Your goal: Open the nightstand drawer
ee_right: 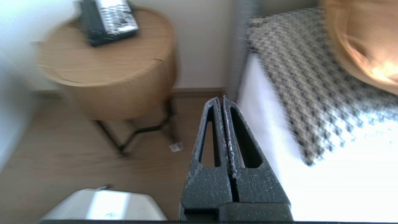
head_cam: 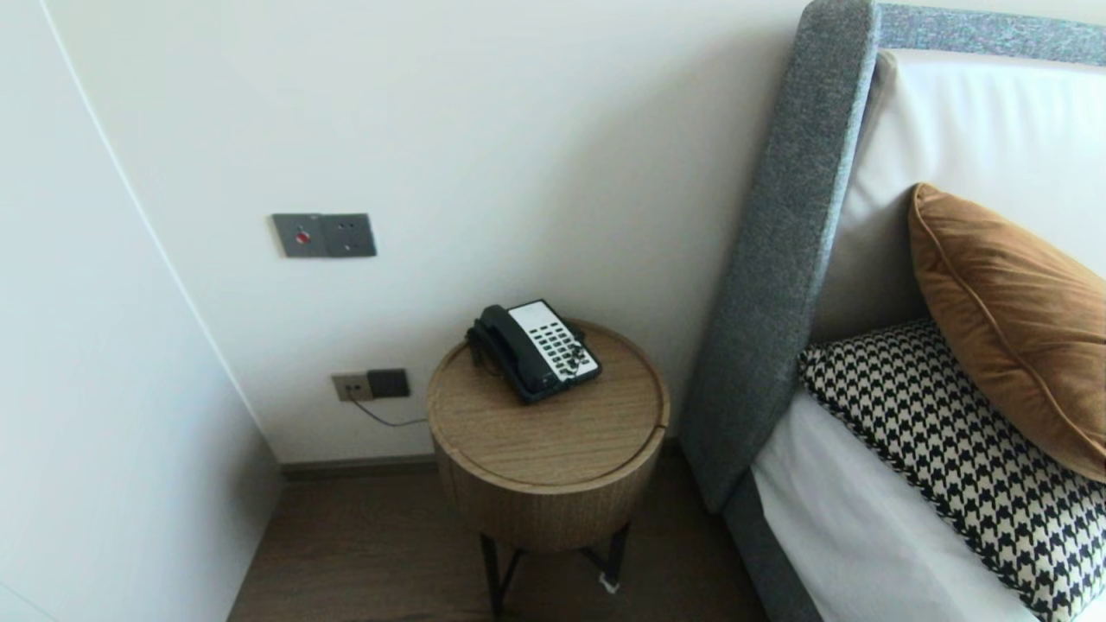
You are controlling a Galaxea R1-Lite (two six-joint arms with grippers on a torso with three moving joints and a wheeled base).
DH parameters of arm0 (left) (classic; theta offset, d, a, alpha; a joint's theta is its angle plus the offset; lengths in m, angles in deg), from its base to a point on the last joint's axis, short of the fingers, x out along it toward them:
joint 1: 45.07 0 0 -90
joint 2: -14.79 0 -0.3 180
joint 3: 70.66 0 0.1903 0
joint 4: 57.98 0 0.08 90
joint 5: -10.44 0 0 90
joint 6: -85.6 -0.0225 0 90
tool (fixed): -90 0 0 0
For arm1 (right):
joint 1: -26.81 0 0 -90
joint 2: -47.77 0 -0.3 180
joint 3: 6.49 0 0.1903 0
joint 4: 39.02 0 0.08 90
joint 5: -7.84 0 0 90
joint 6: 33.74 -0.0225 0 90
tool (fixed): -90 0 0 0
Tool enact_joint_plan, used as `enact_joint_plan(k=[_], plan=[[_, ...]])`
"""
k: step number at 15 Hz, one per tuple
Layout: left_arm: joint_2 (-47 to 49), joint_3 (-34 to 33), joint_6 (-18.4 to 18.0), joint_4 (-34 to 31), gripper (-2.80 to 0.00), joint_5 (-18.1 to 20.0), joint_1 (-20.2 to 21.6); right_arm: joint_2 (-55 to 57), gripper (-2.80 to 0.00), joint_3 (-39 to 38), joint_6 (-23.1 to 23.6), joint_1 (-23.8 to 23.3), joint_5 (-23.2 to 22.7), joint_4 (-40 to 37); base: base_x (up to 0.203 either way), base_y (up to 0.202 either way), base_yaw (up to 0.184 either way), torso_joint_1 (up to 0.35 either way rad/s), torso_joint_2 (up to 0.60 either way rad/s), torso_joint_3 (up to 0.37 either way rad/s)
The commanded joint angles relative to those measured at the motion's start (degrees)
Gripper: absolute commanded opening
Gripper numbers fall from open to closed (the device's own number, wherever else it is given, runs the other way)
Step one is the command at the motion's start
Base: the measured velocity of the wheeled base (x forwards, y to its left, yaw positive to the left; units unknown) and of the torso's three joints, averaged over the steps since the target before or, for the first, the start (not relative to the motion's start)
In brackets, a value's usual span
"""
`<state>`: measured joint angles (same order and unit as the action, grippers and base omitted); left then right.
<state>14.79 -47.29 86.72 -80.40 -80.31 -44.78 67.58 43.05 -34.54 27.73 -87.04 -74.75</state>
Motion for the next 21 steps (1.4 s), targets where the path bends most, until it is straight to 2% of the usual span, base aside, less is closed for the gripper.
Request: enact_joint_plan(k=[1, 3, 6, 9, 13, 17, 21], plan=[[-0.09, 0.00, 0.02, 0.03, -2.80, -0.05, 0.06, 17.74, -2.80, 6.18, -2.70, 1.41, -2.21, 1.74, 0.000, 0.000, 0.000, 0.000, 0.00, 0.000], [-0.09, 0.00, 0.02, 0.03, -2.80, -0.05, 0.03, 28.77, -2.80, 11.30, -6.20, 4.33, -4.06, 3.12, 0.000, 0.000, 0.000, 0.000, 0.00, 0.000], [-0.09, 0.00, 0.02, 0.03, -2.80, -0.05, 0.06, 45.23, -2.80, 18.69, -11.62, 12.62, -5.19, 6.99, 0.000, 0.000, 0.000, 0.000, 0.00, 0.000], [-0.09, 0.00, 0.02, 0.03, -2.80, -0.05, 0.06, 60.42, -2.80, 25.90, -13.95, 18.63, -5.44, 9.69, 0.000, 0.000, 0.000, 0.000, 0.00, 0.000], [-0.09, 0.00, 0.02, 0.03, -2.80, -0.05, 0.02, 77.67, -2.80, 34.46, -14.93, 24.09, -5.52, 10.95, 0.000, 0.000, 0.000, 0.000, 0.00, 0.000], [-0.09, 0.00, 0.02, 0.03, -2.80, -0.05, 0.06, 88.13, -2.80, 40.52, -15.17, 26.63, -5.49, 11.60, 0.000, 0.000, 0.000, 0.007, 0.00, -0.001], [-0.09, 0.00, 0.02, 0.03, -2.80, -0.05, 0.00, 92.95, -2.80, 41.39, -15.11, 27.20, -5.15, 11.75, 0.000, 0.000, 0.000, 0.007, 0.00, 0.000]])
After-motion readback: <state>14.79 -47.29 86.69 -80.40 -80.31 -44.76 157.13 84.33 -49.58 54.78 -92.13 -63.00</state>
